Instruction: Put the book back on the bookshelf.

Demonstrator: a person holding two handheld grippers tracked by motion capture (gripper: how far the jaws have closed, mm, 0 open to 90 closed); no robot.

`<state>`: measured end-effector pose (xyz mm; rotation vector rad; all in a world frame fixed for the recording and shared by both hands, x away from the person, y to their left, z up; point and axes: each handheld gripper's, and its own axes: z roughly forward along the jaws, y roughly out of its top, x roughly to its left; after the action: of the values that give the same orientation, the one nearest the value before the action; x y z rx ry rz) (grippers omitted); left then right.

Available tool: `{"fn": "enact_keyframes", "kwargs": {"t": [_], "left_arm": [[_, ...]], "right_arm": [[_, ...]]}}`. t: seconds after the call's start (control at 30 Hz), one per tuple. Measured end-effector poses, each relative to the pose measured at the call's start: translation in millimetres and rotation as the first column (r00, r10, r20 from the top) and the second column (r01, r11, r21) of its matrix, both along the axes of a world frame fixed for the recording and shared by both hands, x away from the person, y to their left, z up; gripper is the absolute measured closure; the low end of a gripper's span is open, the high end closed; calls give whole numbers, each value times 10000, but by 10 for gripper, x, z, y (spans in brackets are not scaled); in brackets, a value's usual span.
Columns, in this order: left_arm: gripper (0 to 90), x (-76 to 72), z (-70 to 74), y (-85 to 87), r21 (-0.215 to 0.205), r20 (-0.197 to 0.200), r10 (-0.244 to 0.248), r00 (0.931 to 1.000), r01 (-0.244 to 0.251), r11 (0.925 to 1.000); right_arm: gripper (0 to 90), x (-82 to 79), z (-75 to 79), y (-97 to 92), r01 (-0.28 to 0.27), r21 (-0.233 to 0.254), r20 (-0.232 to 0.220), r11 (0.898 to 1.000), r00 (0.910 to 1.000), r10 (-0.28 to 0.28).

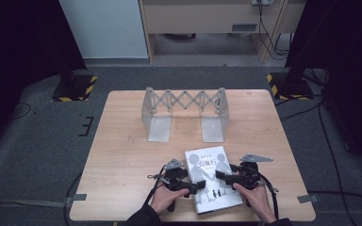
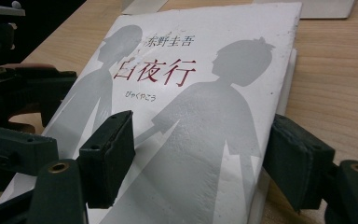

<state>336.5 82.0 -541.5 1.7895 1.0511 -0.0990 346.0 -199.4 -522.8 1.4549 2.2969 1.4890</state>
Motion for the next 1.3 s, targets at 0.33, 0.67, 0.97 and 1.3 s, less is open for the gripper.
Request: {"fn": "enact_keyframes", "kwargs": {"t": [0.33,0.67,0.97,1.3], "left_arm": [[97,12,27,80,-88,-526,28,9986,-33,10000],[99,2,27,82,-87,-522,78,9986,-83,9999],[91,-29,-23,75,-463,-220,292,9993,-302,9985],[5,-48,-8,-10,-28,56,121,9999,-121,9999]], "right_arm": [[360,0,23,18,140,105,85,9998,9999,-141],[383,5,38,22,197,84,-13,9998,9998,-197],[317,2,10,29,83,27,99,10000,9999,-83],[299,-4,-7,28,73,101,200,9999,9998,-75]]}}
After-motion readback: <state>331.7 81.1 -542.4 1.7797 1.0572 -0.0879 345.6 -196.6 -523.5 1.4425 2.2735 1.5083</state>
